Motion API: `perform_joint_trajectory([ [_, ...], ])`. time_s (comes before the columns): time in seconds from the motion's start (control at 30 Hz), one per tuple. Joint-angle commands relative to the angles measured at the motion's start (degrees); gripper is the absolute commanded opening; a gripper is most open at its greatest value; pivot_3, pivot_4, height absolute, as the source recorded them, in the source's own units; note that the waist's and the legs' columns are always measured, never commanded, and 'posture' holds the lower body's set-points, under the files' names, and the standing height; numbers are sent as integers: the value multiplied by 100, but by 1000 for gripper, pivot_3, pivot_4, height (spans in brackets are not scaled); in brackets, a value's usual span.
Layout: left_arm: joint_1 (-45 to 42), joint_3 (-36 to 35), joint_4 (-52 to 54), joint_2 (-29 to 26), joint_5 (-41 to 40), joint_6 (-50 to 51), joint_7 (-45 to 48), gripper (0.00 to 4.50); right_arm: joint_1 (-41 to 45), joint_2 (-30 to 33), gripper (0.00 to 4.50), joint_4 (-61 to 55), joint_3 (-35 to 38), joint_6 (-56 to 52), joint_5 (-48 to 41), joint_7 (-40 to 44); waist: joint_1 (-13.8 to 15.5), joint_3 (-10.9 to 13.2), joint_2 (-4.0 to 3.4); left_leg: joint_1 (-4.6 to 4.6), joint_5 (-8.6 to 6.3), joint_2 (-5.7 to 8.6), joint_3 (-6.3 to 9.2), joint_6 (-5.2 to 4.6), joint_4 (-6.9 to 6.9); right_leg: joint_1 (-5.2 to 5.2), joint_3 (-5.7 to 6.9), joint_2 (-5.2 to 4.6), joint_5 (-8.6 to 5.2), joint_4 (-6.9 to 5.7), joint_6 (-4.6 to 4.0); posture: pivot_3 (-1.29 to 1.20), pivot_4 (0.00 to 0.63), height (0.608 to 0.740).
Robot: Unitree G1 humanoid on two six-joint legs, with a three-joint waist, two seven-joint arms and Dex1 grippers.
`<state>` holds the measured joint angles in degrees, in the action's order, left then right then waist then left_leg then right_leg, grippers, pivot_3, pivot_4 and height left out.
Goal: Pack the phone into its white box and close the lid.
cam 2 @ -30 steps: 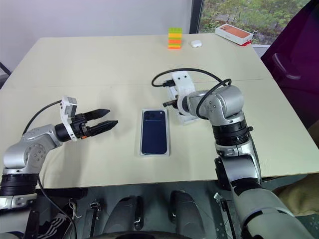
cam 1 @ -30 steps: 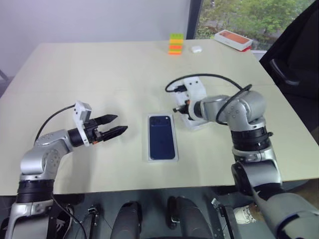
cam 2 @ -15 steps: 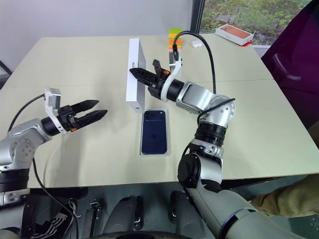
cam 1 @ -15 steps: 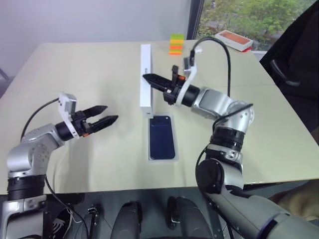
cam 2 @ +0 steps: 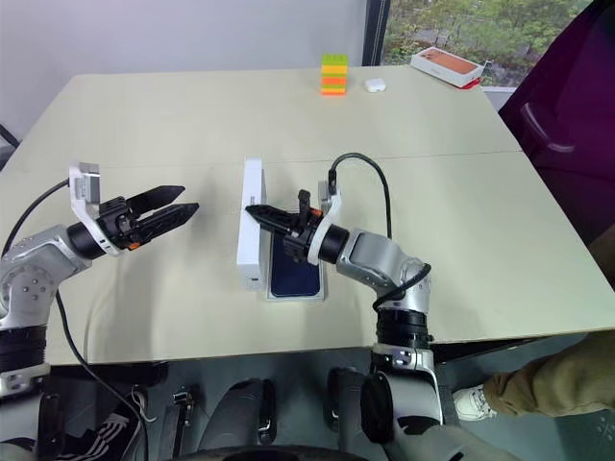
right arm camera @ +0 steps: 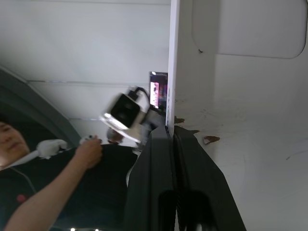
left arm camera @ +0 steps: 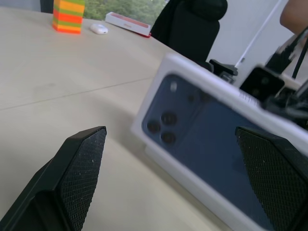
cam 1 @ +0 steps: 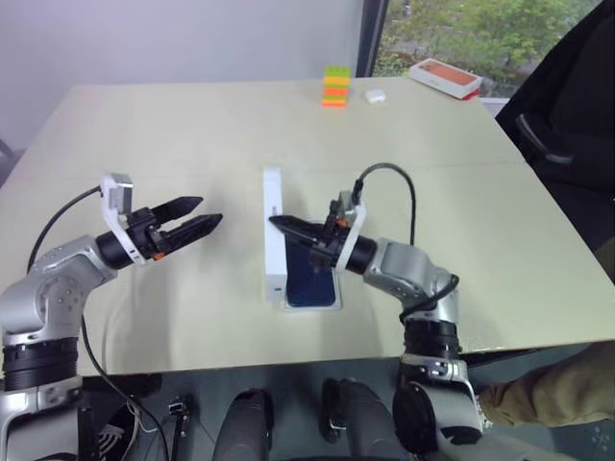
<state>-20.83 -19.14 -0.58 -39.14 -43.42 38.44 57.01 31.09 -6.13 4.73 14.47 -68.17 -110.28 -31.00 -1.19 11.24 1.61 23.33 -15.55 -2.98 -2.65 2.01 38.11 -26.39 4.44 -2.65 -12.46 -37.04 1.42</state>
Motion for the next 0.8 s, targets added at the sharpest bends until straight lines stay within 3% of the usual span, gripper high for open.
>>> perform_joint_trajectory([
  [0.03,35,-37,289,-22,-111,2,-12,4500,-5,-71,31,-397,-319,362,-272,94,1,0,0,0,0,0,0,0,0,0,0,1,0,0,0,0,150,740],
  [0.27,278,59,471,-44,-63,11,20,4500,-229,-169,31,-490,-782,900,-189,157,5,0,1,3,0,-1,-2,0,0,-1,-4,0,0,6,0,0,150,740],
  [0.37,418,129,551,-16,-126,80,82,3755,-312,-39,0,-413,-930,1052,-57,244,19,-1,1,2,0,-1,-2,0,0,0,-5,-2,0,6,0,0,150,740],
  [0.6,548,496,564,351,212,-328,-114,326,-450,300,0,-416,-1177,1127,-29,505,33,-1,1,2,0,1,-2,0,3,1,-5,-2,0,5,-1,0,150,740],
  [0.63,526,575,520,457,308,-451,-167,23,-459,340,0,-417,-1199,1142,19,559,33,-1,0,1,0,1,-2,0,3,2,-5,-1,0,5,-1,0,150,740],
  [0.8,437,880,438,825,472,-589,-284,23,-414,556,0,-465,-1282,1152,286,877,34,-2,1,1,0,1,-4,0,4,1,-5,1,0,3,-1,0,150,740],
])
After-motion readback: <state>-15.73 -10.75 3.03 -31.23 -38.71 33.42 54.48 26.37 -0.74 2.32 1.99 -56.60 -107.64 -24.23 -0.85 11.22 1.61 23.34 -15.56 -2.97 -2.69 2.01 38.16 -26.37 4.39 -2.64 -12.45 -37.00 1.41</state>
